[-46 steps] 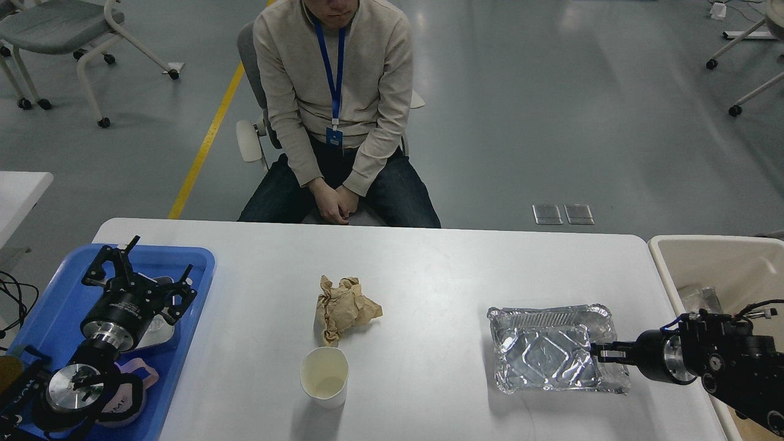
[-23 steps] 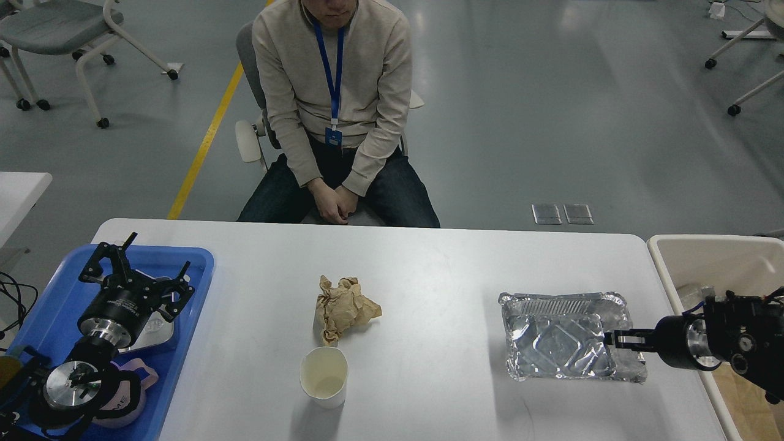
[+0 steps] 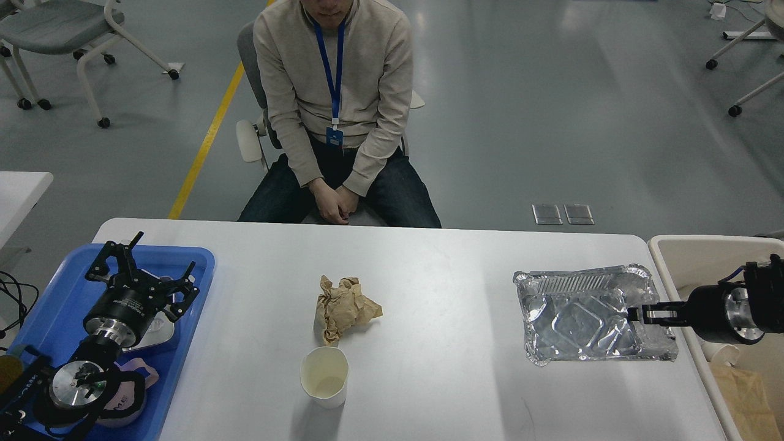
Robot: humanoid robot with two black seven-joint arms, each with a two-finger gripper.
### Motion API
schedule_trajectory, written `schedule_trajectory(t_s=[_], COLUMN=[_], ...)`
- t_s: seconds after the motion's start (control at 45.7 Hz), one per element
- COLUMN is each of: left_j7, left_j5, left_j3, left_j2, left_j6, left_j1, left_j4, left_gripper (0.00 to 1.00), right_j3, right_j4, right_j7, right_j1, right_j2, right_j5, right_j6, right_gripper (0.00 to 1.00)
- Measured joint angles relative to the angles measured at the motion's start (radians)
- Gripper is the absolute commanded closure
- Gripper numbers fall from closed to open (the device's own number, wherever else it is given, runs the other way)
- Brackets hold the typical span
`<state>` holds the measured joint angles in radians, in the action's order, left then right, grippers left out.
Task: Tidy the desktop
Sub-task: 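Lift the foil tray with the right gripper and set it mid-table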
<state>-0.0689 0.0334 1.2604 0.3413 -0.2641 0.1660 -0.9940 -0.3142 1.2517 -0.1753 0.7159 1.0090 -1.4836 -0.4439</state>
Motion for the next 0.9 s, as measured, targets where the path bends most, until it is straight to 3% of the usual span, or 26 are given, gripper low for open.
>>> schedule_trajectory(t_s=[0.263,0.46,0.701,0.898], left_j7=[0.000,0.000,0.003,0.004], left_j5=[0.000,0.001,0.002,0.002], left_j3=[0.001,0.001,0.002,0.003], left_j2=[0.001,0.001,0.003,0.005], left_j6=[0.002,0.008,0.035,0.045], left_j1=[-0.001,0.000,0.002,0.002], left_j4=[-0.001,-0.002,-0.005,-0.015], left_gripper=[0.03,0.03,0.03,0.03], right_j3=[-0.005,-0.008,0.000,0.003], right_j4=[0.106,0.113,0.102,0.058], right_j7=[0.000,-0.003,0.034,0.119], right_j1=[0.051,0.087,0.117,0.145], right_j2=[0.130,0.153,0.021,-0.122], right_j5=[0.033,0.047,0.060,0.082], right_j6=[-0.051,-0.087,-0.090,-0.089], right_gripper=[1.00,1.00,1.00,1.00])
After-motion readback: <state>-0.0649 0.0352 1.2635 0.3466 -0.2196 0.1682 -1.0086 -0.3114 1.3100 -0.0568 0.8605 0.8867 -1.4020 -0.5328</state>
